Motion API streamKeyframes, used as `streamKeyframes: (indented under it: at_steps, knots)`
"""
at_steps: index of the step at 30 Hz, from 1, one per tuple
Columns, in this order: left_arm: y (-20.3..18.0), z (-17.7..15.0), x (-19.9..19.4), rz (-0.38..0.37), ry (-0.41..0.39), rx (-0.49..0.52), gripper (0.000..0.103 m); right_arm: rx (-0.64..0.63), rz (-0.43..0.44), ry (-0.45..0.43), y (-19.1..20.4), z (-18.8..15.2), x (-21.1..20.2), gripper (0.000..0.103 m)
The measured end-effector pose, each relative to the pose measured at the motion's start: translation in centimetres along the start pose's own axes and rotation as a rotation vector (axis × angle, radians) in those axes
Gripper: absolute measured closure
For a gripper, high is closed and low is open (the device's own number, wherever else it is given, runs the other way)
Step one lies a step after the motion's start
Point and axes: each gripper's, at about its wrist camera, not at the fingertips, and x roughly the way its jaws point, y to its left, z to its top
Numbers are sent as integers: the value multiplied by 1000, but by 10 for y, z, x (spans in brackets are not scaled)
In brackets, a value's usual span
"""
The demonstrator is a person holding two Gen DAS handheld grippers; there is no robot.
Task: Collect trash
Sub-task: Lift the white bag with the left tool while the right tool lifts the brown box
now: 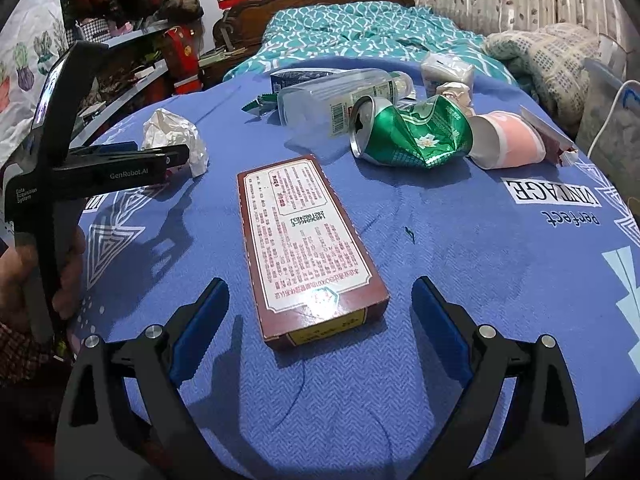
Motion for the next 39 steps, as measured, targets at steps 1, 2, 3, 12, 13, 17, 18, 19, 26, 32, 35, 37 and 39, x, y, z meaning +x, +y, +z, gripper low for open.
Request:
streamKeyframes:
  at_steps: [1, 2, 3, 12, 13, 17, 18, 19, 26, 32, 35, 37, 39]
  knots:
    - [1, 0, 1, -1, 1, -1, 21, -1, -1, 1, 1, 0, 1, 11]
    - [1, 0, 1, -1, 1, -2, 21, -1, -1, 3, 1, 1, 2, 11]
    - [2, 1, 2, 1, 2, -3, 21, -2, 0, 3, 2, 1, 2, 11]
    - [3, -3, 6, -7, 17, 9, 62, -30, 5, 30, 6, 4, 12, 35]
    - [4, -3, 4, 7, 7, 12, 63, -35, 1, 26, 6, 4, 12, 35]
    - [13, -1, -3, 84, -26, 22, 65, -49, 0, 25, 9, 5, 13, 35]
    - [17, 0, -5, 104, -34, 22, 65, -51, -1, 26, 10, 6, 13, 35]
    - [21, 0, -8, 120, -40, 21, 65, -52, -1, 26, 11, 6, 14, 35]
    - [53, 4, -19, 224, -72, -10, 65, -62, -8, 31, 15, 8, 17, 35]
    - [75, 4, -24, 267, -83, -44, 65, -69, -9, 35, 17, 10, 19, 35]
    - [80, 4, -25, 269, -86, -52, 65, -69, -9, 35, 18, 10, 19, 35]
    - [81, 3, -26, 271, -87, -53, 65, -69, -8, 33, 17, 10, 19, 36]
    - [81, 3, -26, 270, -87, -53, 65, -68, -8, 21, 18, 10, 17, 36]
